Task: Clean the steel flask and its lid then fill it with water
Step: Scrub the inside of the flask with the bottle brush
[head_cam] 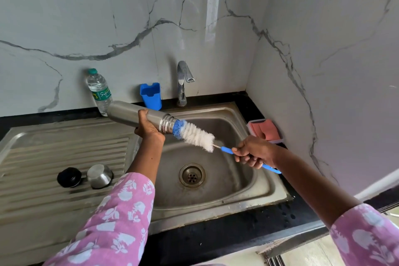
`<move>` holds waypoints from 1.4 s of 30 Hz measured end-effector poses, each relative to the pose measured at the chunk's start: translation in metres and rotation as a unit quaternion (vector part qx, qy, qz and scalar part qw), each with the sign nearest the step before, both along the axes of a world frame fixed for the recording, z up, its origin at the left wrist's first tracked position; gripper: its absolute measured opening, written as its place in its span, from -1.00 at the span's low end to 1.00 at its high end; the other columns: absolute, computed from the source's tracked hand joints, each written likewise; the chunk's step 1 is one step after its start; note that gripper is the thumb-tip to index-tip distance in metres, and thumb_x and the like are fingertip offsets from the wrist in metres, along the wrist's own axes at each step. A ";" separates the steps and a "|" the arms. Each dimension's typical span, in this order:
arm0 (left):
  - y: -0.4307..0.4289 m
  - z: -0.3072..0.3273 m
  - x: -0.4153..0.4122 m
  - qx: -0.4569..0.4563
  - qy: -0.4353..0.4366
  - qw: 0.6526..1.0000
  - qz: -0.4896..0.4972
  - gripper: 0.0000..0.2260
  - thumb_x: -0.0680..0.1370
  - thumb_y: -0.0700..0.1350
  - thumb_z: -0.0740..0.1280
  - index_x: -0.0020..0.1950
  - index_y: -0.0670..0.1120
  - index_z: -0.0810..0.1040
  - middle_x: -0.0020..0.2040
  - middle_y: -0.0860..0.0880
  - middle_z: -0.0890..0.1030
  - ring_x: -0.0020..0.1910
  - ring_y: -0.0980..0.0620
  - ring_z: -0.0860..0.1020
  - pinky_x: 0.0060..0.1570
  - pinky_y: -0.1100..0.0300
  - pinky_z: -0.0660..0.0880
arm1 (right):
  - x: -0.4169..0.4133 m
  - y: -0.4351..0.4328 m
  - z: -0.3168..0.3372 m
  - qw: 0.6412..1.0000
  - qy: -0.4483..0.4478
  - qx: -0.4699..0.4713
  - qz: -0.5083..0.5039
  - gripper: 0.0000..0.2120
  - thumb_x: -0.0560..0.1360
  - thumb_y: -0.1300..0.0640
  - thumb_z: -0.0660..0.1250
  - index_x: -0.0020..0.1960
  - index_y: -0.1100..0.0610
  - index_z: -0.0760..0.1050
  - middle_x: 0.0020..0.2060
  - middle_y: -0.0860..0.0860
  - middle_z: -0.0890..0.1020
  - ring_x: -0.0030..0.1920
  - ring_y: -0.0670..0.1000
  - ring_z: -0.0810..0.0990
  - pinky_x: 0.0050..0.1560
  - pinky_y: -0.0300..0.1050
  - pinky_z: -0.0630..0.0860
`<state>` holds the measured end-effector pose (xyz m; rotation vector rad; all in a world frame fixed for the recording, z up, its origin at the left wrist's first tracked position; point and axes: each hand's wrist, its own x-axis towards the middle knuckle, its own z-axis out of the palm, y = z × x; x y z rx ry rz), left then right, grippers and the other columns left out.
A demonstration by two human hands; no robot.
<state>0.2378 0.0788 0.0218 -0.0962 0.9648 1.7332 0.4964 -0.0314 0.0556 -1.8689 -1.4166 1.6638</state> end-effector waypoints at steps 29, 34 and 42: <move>0.009 0.007 -0.005 0.005 0.018 0.999 0.041 -0.52 0.39 -0.14 0.44 0.19 -0.17 0.28 -0.05 -0.13 0.52 -0.19 -0.04 0.59 -0.28 0.06 0.58 | 0.008 0.012 -0.011 0.998 0.040 0.027 0.039 -0.66 0.61 0.17 0.18 -0.34 0.20 0.38 -0.58 -0.06 0.28 -0.61 -0.14 0.18 -0.57 -0.38 0.05; 0.010 0.004 -0.004 0.006 0.010 0.999 0.043 -0.52 0.39 -0.15 0.43 0.19 -0.16 0.26 -0.05 -0.14 0.52 -0.17 -0.06 0.60 -0.21 0.00 0.60 | 0.020 0.015 -0.010 0.993 0.104 -0.038 0.031 -0.71 0.59 0.15 0.19 -0.29 0.22 0.39 -0.57 -0.06 0.29 -0.59 -0.12 0.18 -0.57 -0.35 0.07; 0.015 -0.003 -0.007 -0.021 0.034 0.996 0.077 -0.47 0.36 -0.12 0.44 0.23 -0.15 0.26 -0.02 -0.13 0.50 -0.15 -0.06 0.60 -0.17 -0.03 0.61 | -0.004 0.007 -0.036 0.698 -0.478 0.512 0.148 -0.80 0.43 0.25 0.16 -0.04 0.18 0.52 -0.29 0.11 0.54 -0.37 0.19 0.58 -0.45 -0.05 0.48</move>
